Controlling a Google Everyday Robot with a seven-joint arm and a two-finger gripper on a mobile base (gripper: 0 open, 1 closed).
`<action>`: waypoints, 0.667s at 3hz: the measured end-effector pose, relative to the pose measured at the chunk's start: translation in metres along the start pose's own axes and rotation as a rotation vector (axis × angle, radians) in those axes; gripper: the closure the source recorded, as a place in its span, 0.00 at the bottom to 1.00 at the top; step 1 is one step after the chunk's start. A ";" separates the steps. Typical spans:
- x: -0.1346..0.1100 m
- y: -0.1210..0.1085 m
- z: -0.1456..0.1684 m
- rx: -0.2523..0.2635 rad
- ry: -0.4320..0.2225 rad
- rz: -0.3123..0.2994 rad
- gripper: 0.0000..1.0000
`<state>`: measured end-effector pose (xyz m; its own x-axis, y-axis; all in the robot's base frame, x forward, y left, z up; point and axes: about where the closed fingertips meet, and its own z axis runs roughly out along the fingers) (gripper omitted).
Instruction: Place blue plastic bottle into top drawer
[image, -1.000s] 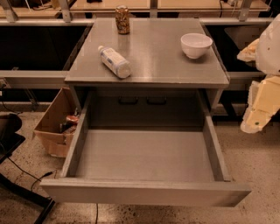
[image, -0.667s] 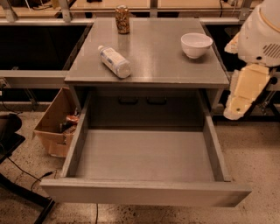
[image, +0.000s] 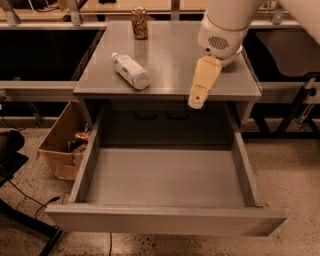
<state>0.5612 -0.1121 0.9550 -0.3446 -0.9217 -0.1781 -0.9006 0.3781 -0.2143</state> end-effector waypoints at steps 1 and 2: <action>-0.012 -0.001 0.002 0.009 -0.006 0.030 0.00; -0.015 -0.003 0.003 0.011 -0.011 0.022 0.00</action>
Offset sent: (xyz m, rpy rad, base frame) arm 0.0059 0.0124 -0.0003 0.0086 -0.0070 -0.0305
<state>0.5698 -0.0997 0.9559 -0.3610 -0.9123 -0.1933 -0.8899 0.3990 -0.2211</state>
